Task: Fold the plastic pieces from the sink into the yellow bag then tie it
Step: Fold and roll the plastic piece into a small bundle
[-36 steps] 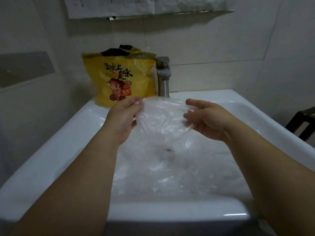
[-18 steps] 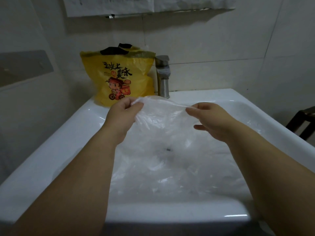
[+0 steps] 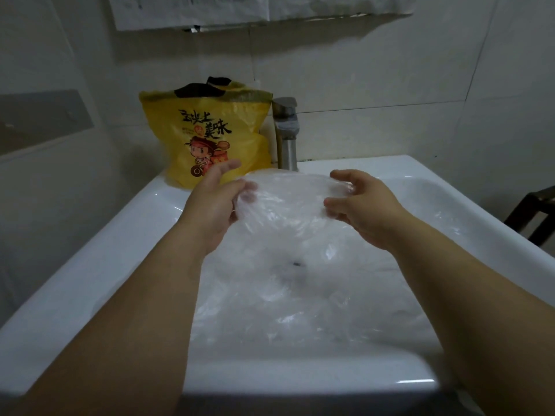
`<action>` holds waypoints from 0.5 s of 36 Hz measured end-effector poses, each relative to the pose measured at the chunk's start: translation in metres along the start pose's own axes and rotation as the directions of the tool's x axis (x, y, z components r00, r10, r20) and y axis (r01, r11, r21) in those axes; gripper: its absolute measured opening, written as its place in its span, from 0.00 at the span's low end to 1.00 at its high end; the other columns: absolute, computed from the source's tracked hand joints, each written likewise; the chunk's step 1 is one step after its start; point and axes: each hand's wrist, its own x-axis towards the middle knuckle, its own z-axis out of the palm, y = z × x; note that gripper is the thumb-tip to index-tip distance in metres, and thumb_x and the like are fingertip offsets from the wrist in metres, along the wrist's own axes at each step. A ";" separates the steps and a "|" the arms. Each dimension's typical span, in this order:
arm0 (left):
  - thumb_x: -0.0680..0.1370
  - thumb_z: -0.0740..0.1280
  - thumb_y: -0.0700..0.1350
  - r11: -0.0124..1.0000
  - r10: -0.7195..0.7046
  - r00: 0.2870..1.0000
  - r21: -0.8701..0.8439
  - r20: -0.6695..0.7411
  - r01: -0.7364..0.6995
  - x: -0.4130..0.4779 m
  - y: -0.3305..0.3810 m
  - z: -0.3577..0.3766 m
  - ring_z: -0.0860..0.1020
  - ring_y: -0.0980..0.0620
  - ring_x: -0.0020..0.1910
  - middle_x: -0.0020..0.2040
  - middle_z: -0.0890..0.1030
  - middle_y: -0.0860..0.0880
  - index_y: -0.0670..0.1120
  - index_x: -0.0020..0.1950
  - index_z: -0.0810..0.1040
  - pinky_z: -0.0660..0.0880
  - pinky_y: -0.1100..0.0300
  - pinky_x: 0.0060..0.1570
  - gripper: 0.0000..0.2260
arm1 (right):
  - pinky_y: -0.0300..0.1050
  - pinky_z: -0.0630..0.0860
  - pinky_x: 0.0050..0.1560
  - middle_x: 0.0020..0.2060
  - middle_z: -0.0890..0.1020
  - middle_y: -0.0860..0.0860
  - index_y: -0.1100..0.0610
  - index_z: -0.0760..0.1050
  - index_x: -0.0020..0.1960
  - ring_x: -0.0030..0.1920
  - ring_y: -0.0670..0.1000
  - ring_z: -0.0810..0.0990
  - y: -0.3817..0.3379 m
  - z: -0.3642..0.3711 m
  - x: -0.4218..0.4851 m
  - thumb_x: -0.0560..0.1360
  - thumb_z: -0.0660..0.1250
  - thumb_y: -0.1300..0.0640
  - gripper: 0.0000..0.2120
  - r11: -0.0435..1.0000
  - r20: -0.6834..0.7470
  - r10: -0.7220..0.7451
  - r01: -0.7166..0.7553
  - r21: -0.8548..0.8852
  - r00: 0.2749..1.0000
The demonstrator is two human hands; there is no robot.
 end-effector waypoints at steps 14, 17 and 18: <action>0.77 0.68 0.38 0.985 -0.030 0.998 0.169 0.061 0.019 -0.005 -0.004 0.000 0.81 0.48 0.50 0.50 0.82 0.47 0.46 0.54 0.78 0.79 0.55 0.51 0.07 | 0.53 0.79 0.51 0.43 0.75 0.59 0.62 0.73 0.48 0.47 0.58 0.76 -0.006 -0.004 0.000 0.78 0.58 0.64 0.06 0.876 0.170 0.137 -0.200 0.438 0.976; 0.76 0.71 0.39 0.965 -0.034 0.999 0.260 0.033 0.024 -0.005 -0.010 -0.001 0.81 0.43 0.53 0.53 0.82 0.40 0.44 0.52 0.80 0.79 0.49 0.57 0.06 | 0.56 0.77 0.55 0.46 0.76 0.60 0.61 0.72 0.52 0.48 0.60 0.77 -0.008 -0.006 -0.001 0.79 0.55 0.63 0.08 0.840 0.217 0.136 -0.229 0.492 0.967; 0.76 0.71 0.39 0.963 -0.029 0.999 0.267 0.022 0.022 -0.005 -0.010 -0.001 0.81 0.43 0.52 0.51 0.82 0.41 0.44 0.50 0.80 0.79 0.49 0.56 0.05 | 0.55 0.78 0.53 0.47 0.78 0.60 0.61 0.72 0.52 0.47 0.59 0.79 -0.008 -0.006 -0.001 0.79 0.54 0.63 0.09 0.828 0.226 0.131 -0.232 0.511 0.965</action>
